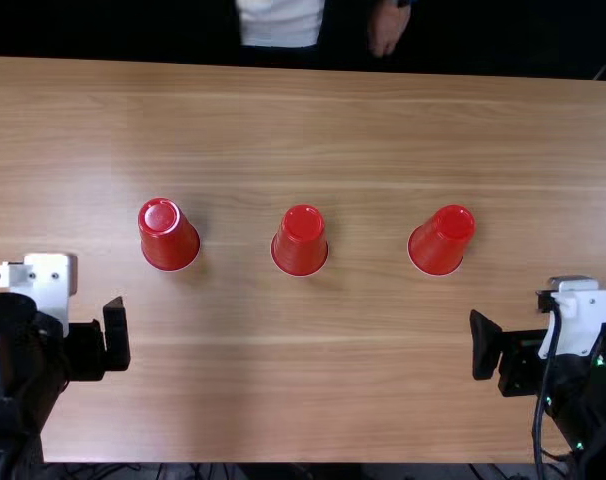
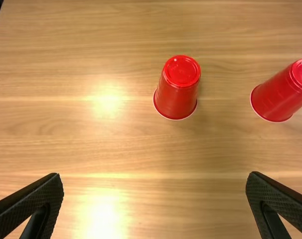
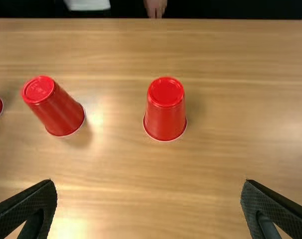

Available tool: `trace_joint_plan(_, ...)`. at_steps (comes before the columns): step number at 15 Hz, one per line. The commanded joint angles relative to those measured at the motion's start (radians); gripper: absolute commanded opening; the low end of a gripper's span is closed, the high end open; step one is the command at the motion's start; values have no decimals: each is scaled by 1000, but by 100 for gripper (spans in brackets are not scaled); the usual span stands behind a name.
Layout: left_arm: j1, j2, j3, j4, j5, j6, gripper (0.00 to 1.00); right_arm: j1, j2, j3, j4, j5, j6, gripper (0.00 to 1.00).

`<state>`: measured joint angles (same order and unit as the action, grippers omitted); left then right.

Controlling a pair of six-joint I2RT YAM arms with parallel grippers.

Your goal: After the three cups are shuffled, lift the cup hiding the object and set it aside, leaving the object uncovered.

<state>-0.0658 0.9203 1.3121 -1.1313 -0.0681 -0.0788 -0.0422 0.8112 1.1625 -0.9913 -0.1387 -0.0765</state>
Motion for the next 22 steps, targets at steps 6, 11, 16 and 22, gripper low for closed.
trace_joint_plan(6, -12, 138, 141, -21, 2, 7, 100, -7, 135, 152, -24, -7, -5, 100)
trace_joint_plan(11, -66, 299, 187, -3, 4, 7, 100, -7, 183, 163, 18, -7, -3, 100)
trace_joint_plan(16, -89, 466, 223, 47, 4, 7, 100, -7, 218, 154, 22, -7, -1, 100)
trace_joint_plan(22, -89, 581, 220, 143, -6, -4, 100, -8, 233, 141, 55, -5, 10, 100)
